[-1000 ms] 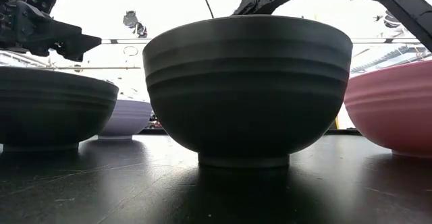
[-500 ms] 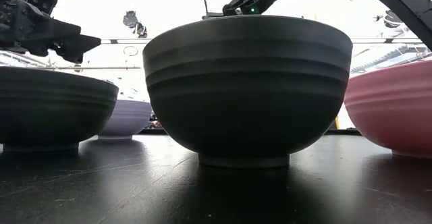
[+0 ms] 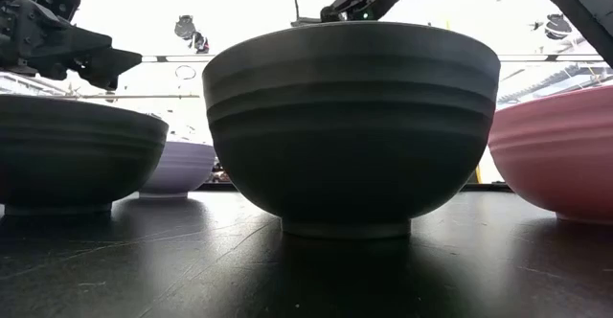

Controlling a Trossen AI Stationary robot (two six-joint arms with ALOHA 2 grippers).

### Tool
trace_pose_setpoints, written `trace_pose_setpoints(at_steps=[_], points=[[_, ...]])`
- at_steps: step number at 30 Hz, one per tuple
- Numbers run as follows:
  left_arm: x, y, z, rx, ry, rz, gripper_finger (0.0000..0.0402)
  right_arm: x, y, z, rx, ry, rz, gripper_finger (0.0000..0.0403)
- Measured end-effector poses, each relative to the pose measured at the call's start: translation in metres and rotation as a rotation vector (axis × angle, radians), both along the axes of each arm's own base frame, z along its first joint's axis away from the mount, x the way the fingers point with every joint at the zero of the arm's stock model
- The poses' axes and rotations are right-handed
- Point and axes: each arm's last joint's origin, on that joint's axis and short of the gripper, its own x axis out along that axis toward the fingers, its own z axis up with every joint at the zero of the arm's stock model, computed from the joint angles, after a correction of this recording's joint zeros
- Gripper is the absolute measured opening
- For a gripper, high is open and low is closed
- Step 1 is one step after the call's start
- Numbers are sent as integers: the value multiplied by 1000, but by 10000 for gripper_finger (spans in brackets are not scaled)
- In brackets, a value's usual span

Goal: Nest bowls inside each other
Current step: Stack the white bowl on top of the black bowl

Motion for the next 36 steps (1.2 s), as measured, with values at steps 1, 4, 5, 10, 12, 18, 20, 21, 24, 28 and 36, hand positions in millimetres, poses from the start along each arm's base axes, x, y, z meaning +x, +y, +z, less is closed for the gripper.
trace_pose_setpoints(at_steps=[1, 4, 5, 10, 12, 18, 20, 21, 24, 28, 36], points=[[0, 0, 0, 1, 0, 0, 246, -1, 1, 4, -14, -4, -1, 0], [0, 0, 0, 3, -1, 0, 246, -4, 4, 16, -27, -34, 3, 0], [0, 0, 0, 3, -1, 0, 246, -4, 7, 18, -21, -44, 9, 0], [0, 0, 0, 0, 0, 1, 246, -1, 16, 19, -5, -46, 22, 0], [0, 0, 0, -1, 0, 0, 246, -1, 19, 19, -6, -47, 29, 0], [0, 0, 0, -6, 0, 1, 246, 5, 32, 19, -4, -67, 55, 0], [0, 0, 0, -6, 0, 1, 246, 5, 33, 17, -8, -69, 54, 0], [0, 0, 0, -8, 0, 1, 246, 5, 33, 16, -6, -63, 53, 0], [0, 0, 0, -8, 0, 1, 246, 3, 33, 10, -4, -53, 53, 0], [0, 0, 0, -8, 0, 1, 246, 0, 34, 2, 0, -28, 53, 0], [0, 0, 0, -8, 0, 1, 246, 1, 34, 0, -5, -40, 49, 0]])
